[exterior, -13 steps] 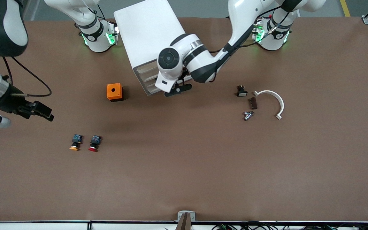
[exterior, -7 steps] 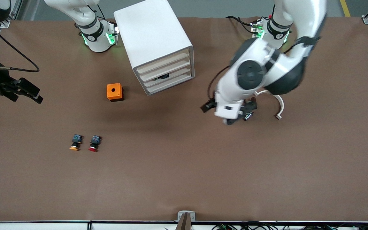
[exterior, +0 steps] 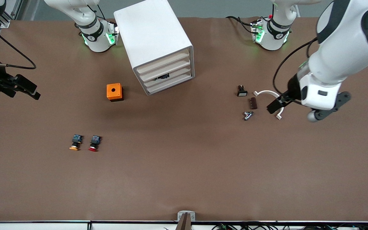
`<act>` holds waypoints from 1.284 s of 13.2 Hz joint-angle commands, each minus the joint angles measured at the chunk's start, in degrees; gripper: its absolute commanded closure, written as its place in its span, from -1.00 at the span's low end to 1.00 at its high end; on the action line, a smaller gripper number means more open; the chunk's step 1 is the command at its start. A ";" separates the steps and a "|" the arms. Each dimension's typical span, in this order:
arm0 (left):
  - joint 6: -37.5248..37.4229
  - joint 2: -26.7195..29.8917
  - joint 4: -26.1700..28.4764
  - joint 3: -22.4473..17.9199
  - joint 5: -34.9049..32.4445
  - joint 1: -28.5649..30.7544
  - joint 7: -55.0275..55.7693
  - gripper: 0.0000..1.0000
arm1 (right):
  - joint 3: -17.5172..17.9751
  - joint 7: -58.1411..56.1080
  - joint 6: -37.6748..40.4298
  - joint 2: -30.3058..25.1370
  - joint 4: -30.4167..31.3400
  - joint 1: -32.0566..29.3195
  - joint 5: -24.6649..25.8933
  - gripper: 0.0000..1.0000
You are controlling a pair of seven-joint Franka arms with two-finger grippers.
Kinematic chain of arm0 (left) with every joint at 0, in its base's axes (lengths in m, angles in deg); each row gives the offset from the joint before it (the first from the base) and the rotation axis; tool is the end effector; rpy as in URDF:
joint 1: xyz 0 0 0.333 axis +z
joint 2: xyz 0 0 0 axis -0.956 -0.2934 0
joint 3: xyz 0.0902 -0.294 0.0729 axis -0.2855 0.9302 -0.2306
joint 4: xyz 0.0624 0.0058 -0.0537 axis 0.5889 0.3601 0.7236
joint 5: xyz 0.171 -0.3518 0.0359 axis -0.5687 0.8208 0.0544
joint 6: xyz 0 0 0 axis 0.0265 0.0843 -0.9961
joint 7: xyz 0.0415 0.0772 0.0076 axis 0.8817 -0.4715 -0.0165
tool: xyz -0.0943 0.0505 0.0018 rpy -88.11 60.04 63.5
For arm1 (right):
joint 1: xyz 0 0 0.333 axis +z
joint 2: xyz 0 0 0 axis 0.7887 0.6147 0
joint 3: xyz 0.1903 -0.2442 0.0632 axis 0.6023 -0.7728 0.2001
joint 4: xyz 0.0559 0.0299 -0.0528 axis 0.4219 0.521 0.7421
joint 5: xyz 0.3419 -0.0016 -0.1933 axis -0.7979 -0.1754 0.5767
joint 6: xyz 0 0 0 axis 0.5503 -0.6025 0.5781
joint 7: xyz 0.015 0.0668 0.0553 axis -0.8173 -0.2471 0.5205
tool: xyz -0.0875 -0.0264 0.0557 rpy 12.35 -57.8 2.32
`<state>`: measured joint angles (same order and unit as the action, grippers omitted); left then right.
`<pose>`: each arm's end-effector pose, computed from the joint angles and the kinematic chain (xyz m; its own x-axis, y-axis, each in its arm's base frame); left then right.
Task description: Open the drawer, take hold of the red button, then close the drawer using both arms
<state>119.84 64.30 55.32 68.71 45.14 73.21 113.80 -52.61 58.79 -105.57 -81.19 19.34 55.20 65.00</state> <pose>0.5918 -0.1890 0.5969 0.8764 0.4816 -0.0057 0.4814 -0.8754 0.0440 0.5558 0.0040 0.6172 0.9804 -0.1662 0.1057 -0.1557 -0.9826 -0.1011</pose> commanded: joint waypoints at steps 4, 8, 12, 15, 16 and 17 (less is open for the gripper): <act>-6.05 8.30 0.98 -0.27 -2.14 7.63 -19.28 -0.99 | 0.65 0.29 0.22 -1.14 0.79 -2.07 0.46 -1.00; -10.88 11.48 2.81 -12.72 -1.18 0.02 -31.14 -0.99 | 1.35 0.11 0.57 -1.13 0.70 -3.84 0.37 -1.00; -10.54 15.61 9.40 -16.10 1.29 -0.80 -39.44 -0.99 | 3.02 0.02 0.48 -1.31 0.44 -4.89 0.46 -1.00; -6.86 19.92 15.82 -15.66 1.72 -0.45 -39.44 -0.99 | 2.67 0.02 0.30 -1.40 0.44 -4.54 0.46 -1.00; -6.07 20.97 17.40 -15.66 3.03 -0.36 -39.44 -0.99 | 2.67 -0.07 0.30 -1.40 0.44 -4.45 0.55 -1.00; -3.71 22.37 19.67 -15.66 4.44 -0.36 -39.44 -0.99 | 2.67 -0.07 0.21 -1.40 0.44 -4.45 0.81 -1.00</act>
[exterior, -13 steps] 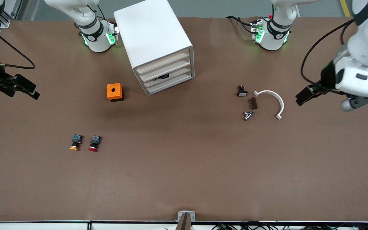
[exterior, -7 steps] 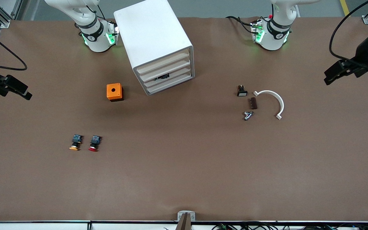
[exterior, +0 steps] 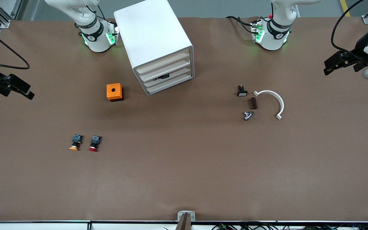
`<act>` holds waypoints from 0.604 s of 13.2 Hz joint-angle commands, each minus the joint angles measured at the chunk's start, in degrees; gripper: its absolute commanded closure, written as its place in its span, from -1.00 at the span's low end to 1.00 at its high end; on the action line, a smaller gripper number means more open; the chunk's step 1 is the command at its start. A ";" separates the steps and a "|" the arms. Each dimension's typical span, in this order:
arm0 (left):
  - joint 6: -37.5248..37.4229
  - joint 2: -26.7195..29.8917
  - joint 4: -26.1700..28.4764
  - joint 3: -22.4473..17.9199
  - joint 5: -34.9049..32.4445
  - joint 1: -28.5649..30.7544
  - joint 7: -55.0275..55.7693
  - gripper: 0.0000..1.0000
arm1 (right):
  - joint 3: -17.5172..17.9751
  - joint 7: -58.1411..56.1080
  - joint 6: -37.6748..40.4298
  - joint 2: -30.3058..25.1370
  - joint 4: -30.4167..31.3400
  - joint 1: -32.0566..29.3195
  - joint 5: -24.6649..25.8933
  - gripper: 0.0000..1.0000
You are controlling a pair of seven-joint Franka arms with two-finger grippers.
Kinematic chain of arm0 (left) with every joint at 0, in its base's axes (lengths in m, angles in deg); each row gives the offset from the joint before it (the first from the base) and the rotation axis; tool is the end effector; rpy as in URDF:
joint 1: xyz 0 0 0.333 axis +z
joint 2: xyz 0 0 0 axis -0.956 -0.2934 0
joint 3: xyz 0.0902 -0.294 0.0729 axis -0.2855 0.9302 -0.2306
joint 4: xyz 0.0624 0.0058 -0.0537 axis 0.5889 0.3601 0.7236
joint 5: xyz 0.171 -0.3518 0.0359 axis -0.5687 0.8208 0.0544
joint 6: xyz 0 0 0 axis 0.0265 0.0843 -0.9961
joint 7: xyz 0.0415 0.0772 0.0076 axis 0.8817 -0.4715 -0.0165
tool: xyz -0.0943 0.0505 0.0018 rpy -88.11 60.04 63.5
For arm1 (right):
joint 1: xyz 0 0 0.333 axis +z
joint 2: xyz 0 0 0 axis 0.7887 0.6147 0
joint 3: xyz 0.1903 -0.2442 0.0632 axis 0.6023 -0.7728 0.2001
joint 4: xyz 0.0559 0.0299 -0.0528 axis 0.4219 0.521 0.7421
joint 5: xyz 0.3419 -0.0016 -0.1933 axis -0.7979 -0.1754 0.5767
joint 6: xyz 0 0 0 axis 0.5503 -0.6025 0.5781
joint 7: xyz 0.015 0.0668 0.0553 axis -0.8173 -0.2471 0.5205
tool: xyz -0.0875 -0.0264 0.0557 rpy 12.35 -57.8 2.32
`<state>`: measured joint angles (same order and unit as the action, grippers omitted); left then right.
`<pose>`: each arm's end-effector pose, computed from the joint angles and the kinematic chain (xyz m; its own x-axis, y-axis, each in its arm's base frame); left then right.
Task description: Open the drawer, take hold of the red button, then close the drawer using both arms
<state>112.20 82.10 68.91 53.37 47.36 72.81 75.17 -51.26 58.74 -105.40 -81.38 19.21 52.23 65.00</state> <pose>0.5131 -0.0512 0.6437 0.9957 0.0828 -0.0416 0.0820 -0.9964 -0.0200 0.5545 -0.0113 0.6198 0.9752 -0.1927 0.1085 -0.1821 -0.9781 -0.1004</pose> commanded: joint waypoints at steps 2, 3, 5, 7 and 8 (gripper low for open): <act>4.49 5.37 7.77 1.16 2.22 -0.13 -0.56 -0.99 | 1.33 -0.20 0.30 -1.47 0.58 -1.39 1.16 -1.00; 4.32 5.20 7.69 1.78 1.87 -0.04 -0.47 -0.99 | 1.15 -1.59 0.30 -1.47 0.58 -1.57 1.16 -1.00; 3.88 5.02 7.34 1.96 1.78 -0.22 -0.47 -0.99 | 0.97 -2.92 0.48 -1.56 0.58 -1.92 1.25 -1.00; 2.48 4.49 5.94 2.05 1.35 -0.13 -0.64 -0.99 | 1.06 -2.84 1.18 -1.56 0.58 -2.18 1.25 -1.00; 1.34 4.41 5.23 2.05 0.13 -0.04 -0.64 -0.99 | 1.24 -2.84 1.88 -1.56 0.58 -2.62 1.34 -1.00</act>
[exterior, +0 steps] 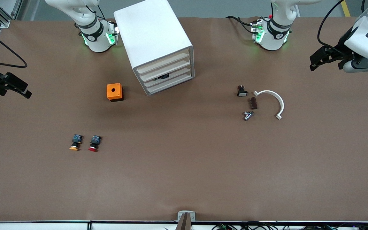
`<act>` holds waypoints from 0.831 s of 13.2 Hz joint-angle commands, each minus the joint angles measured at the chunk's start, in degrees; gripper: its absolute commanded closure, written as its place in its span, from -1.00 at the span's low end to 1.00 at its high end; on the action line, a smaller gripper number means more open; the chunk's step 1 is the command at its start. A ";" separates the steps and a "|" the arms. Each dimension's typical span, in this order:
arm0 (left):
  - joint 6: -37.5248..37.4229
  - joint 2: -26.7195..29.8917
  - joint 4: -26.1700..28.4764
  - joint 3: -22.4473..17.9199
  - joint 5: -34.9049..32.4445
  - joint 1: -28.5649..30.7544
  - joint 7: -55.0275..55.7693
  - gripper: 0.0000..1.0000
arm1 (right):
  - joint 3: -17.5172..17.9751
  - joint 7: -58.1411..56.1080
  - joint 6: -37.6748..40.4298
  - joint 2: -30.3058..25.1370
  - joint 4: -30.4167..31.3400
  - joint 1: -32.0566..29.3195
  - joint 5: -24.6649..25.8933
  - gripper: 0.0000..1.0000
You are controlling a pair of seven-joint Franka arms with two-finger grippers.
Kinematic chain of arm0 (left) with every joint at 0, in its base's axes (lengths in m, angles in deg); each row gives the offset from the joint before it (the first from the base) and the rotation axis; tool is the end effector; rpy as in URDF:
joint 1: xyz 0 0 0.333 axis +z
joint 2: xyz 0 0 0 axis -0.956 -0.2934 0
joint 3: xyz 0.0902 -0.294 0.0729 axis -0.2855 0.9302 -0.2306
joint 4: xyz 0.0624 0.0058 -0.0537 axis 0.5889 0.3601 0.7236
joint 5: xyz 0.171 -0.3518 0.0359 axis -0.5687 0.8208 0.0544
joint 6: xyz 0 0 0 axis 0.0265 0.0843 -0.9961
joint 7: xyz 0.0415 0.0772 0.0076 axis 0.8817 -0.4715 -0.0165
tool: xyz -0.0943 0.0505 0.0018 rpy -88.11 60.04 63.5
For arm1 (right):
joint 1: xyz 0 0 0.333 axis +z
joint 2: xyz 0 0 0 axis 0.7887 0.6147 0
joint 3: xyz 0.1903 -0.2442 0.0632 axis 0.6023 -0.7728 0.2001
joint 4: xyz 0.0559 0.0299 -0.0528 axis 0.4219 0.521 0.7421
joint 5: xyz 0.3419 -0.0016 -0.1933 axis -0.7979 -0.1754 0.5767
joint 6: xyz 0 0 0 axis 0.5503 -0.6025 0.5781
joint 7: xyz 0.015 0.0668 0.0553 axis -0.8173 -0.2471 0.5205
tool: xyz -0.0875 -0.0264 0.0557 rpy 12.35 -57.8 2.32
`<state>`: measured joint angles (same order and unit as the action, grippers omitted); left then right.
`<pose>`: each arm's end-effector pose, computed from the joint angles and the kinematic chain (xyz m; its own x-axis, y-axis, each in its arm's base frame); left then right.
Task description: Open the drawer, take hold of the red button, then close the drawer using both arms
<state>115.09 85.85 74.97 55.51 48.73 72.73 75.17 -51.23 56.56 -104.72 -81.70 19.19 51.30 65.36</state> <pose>0.4940 -0.0743 0.6313 0.9984 0.0446 -0.0346 0.0444 -0.9990 -0.0066 0.5515 -0.0204 0.6219 0.9798 -0.1689 0.1072 -0.1597 -0.9831 -0.0896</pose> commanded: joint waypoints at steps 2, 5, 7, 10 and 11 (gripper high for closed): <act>-2.97 0.31 -1.80 0.00 -3.18 -0.05 -0.82 -0.99 | 2.16 -0.39 2.53 -1.33 0.60 -1.44 5.69 -1.00; -3.15 -0.57 -2.94 -0.08 -3.01 0.12 -0.90 -0.99 | 3.49 0.31 2.97 -1.24 0.51 -3.10 6.00 -1.00; -3.24 -0.57 -3.38 -0.35 -2.57 0.21 -0.99 -0.99 | 3.22 0.31 2.88 -1.24 0.51 -3.10 4.86 -1.00; -3.24 -0.66 -3.56 -0.44 -2.39 0.30 -1.17 -0.99 | 2.78 0.14 2.79 -1.24 0.42 -2.58 4.85 -1.00; -3.50 -0.66 -3.56 -0.52 -2.39 0.30 -1.26 -0.99 | 2.78 -0.04 2.79 -1.24 0.42 -2.75 4.85 -1.00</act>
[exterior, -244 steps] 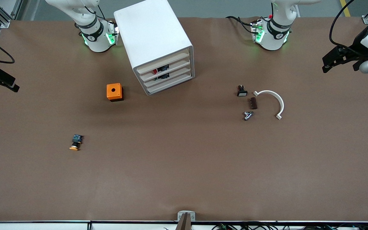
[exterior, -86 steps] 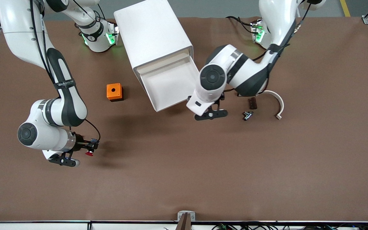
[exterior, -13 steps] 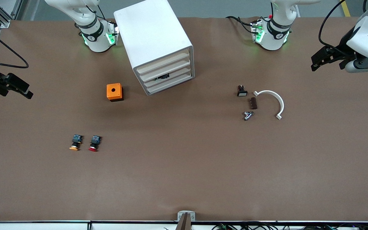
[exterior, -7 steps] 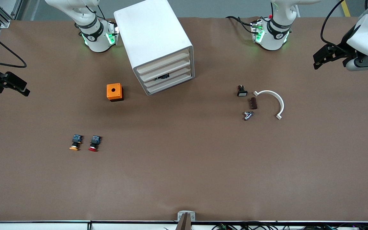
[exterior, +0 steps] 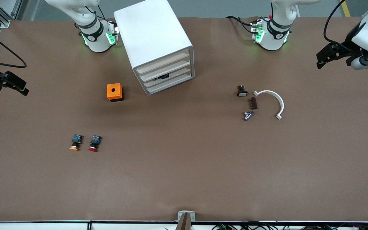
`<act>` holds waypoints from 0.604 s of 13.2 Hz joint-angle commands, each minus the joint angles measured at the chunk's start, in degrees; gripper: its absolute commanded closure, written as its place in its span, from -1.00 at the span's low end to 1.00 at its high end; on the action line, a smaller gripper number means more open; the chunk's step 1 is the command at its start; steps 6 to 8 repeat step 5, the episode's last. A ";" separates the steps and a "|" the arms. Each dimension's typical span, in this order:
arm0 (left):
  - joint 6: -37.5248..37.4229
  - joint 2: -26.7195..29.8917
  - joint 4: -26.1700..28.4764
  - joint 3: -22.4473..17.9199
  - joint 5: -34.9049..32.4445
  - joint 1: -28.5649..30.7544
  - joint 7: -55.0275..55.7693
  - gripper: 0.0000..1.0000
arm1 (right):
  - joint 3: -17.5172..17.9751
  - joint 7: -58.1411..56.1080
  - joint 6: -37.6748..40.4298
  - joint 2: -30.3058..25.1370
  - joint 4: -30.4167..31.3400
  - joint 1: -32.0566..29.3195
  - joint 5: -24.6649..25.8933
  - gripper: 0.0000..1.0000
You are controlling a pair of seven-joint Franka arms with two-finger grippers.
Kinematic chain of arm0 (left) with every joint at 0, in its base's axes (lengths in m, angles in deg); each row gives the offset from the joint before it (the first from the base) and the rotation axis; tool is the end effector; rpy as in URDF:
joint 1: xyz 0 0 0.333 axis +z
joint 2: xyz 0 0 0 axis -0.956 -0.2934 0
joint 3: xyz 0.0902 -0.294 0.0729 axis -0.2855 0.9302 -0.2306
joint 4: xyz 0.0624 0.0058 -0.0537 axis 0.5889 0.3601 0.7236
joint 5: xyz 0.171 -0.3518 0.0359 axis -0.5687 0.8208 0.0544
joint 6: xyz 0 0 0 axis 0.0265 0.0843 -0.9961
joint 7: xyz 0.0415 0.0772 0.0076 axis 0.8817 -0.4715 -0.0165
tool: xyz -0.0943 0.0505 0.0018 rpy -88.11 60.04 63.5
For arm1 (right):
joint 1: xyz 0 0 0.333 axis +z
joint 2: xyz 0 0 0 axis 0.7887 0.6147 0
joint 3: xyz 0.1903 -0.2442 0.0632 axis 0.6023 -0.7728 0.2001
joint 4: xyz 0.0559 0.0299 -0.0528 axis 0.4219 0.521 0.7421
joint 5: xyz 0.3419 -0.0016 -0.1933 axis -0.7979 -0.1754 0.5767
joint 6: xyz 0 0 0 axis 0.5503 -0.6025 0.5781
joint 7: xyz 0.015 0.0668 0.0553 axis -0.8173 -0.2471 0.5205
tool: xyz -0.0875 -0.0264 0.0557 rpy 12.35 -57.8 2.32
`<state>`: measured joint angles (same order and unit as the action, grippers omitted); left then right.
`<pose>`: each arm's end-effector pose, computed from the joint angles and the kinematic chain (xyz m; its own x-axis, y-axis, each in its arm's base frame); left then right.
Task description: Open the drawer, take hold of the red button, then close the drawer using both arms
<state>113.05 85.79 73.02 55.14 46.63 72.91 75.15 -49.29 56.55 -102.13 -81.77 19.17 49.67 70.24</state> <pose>0.4923 -0.0651 0.6438 0.9980 0.0556 -0.0308 0.0542 -0.9976 -0.0420 0.5465 -0.0245 0.6180 0.9858 -0.1504 0.0741 -0.1509 -0.9885 0.0015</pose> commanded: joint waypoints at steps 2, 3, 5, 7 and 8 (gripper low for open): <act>-1.99 -0.51 -1.69 -0.25 -0.29 0.20 -1.24 -0.99 | 0.84 -0.64 0.29 -0.91 -0.43 -1.47 -0.03 -1.00; -2.51 -0.51 -1.69 -0.59 -0.29 0.20 -1.76 -0.99 | 0.84 -0.64 0.29 -0.91 -0.44 -1.29 -0.03 -1.00; -2.78 -0.51 -1.78 -0.86 -0.20 0.12 -1.94 -0.99 | 0.85 -0.55 0.38 -0.91 -0.44 -1.47 -0.12 -1.00; -2.78 -0.51 -1.78 -0.86 -0.20 0.12 -1.94 -0.99 | 0.85 -0.55 0.38 -0.91 -0.44 -1.47 -0.12 -1.00; -2.78 -0.51 -1.78 -0.86 -0.20 0.12 -1.94 -0.99 | 0.85 -0.55 0.38 -0.91 -0.44 -1.47 -0.12 -1.00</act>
